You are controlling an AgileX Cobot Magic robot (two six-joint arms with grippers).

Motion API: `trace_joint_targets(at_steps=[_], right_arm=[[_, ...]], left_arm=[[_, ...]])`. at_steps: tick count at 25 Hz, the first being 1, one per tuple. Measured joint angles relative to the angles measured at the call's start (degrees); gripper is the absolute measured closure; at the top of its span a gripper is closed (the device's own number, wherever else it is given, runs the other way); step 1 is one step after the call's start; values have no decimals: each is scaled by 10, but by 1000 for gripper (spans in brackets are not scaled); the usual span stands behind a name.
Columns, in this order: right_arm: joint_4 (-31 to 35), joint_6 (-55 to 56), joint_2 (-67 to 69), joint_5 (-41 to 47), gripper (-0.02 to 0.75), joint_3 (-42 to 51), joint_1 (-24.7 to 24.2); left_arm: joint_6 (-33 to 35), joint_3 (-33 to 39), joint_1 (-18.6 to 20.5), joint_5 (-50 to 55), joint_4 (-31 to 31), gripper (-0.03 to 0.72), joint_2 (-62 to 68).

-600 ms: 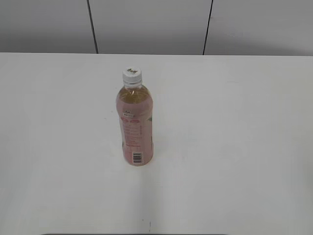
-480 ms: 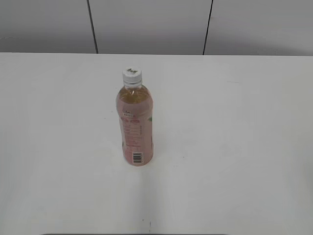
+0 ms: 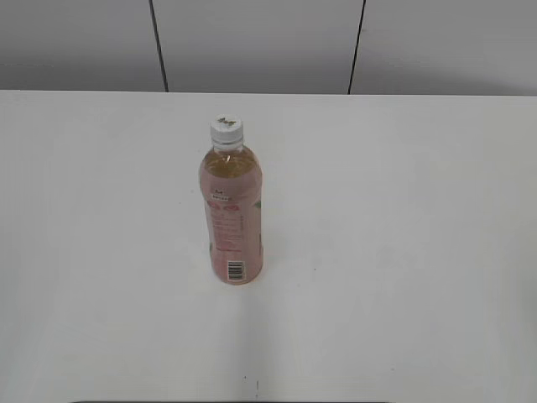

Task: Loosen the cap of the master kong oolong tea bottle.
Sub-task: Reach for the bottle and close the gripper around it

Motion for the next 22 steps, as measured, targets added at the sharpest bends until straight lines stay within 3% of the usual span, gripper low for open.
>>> trace_joint_targets(at_steps=[22], right_arm=[[0, 0, 0, 0, 444, 0, 0]], left_arm=[[0, -1, 0, -2, -1, 441, 0]])
